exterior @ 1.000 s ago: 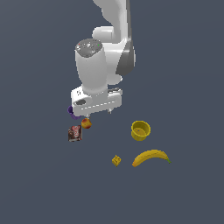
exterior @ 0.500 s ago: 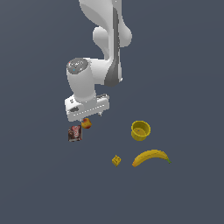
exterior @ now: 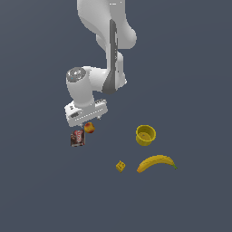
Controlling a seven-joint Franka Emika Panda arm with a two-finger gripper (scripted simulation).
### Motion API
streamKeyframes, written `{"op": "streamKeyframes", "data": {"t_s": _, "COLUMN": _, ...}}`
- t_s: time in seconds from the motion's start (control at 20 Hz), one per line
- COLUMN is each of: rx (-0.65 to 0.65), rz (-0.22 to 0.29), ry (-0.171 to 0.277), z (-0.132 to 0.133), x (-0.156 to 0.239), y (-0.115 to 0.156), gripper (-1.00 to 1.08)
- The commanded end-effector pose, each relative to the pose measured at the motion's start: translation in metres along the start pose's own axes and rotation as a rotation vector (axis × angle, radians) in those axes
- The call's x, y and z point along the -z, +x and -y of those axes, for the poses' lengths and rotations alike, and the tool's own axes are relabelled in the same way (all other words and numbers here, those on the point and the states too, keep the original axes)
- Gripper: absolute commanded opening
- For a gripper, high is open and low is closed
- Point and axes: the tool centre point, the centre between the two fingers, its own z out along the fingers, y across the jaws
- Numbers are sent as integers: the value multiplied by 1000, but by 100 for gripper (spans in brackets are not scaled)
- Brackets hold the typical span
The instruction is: Pick up a designated object from a clutter of objects.
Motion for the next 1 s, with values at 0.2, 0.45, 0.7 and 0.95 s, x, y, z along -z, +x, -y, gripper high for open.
{"op": "streamKeyframes", "data": {"t_s": 0.2, "rx": 21, "rz": 1, "ry": -2, "z": -2, "x": -8, "y": -9, "gripper": 100}}
{"op": "streamKeyframes", "data": {"t_s": 0.45, "rx": 18, "rz": 1, "ry": -1, "z": -2, "x": -11, "y": -9, "gripper": 100}}
{"op": "streamKeyframes", "data": {"t_s": 0.7, "rx": 19, "rz": 1, "ry": -2, "z": -2, "x": -27, "y": -10, "gripper": 100}}
{"op": "streamKeyframes", "data": {"t_s": 0.95, "rx": 20, "rz": 1, "ry": -2, "z": -2, "x": -49, "y": -10, "gripper": 100}}
